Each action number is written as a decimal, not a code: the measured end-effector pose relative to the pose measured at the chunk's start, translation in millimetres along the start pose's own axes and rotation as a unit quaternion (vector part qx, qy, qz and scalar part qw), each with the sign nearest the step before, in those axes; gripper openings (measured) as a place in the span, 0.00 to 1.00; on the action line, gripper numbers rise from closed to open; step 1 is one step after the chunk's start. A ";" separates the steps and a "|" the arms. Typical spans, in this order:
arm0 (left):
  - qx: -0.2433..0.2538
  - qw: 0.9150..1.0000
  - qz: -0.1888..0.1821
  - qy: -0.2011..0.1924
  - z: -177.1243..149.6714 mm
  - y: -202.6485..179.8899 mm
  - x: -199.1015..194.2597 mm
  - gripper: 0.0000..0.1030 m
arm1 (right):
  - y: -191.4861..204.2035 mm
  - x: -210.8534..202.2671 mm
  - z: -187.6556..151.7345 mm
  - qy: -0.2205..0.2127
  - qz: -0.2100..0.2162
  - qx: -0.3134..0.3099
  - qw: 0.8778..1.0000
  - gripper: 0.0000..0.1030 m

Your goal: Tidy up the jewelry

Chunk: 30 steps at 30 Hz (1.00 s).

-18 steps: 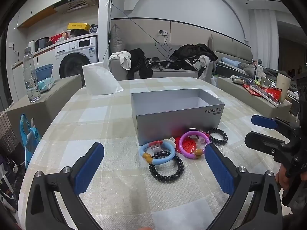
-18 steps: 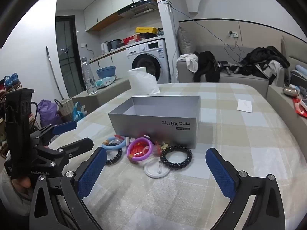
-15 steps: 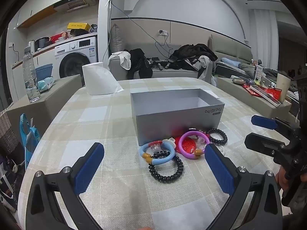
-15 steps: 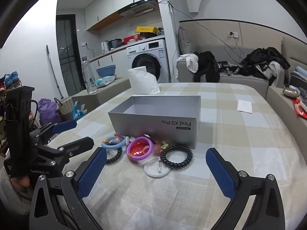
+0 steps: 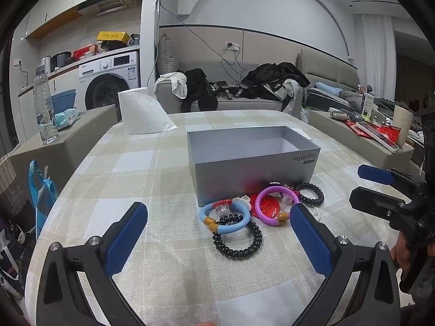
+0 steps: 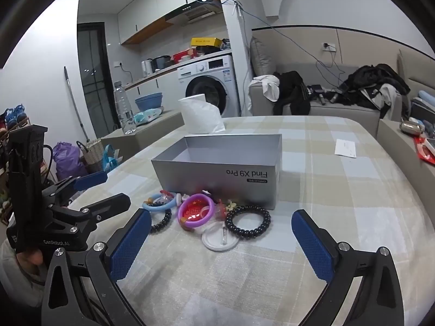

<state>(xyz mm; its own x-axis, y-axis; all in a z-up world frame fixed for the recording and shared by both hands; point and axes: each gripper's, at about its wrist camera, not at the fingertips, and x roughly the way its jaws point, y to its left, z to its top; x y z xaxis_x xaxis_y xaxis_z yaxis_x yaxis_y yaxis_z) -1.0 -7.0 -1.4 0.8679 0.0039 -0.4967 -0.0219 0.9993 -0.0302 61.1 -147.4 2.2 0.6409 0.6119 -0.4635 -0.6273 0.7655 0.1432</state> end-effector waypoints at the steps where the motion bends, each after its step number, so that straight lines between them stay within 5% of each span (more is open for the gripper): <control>1: 0.000 1.000 0.000 -0.001 -0.2 0.3 0.0 0.99 | -0.1 0.3 0.0 0.000 0.000 0.000 1.000 1.00; 30: -0.001 1.000 -0.003 0.000 1.0 6.1 3.7 0.99 | 1.1 0.1 -1.4 0.002 0.001 -0.002 1.000 1.00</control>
<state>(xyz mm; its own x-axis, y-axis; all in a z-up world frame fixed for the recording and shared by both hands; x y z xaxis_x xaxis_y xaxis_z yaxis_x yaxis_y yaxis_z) 2.6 -0.8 -2.5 0.8678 -0.0023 -0.4969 -0.0173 0.9992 -0.0349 59.9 -146.8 1.0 0.6376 0.6132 -0.4663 -0.6310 0.7629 0.1405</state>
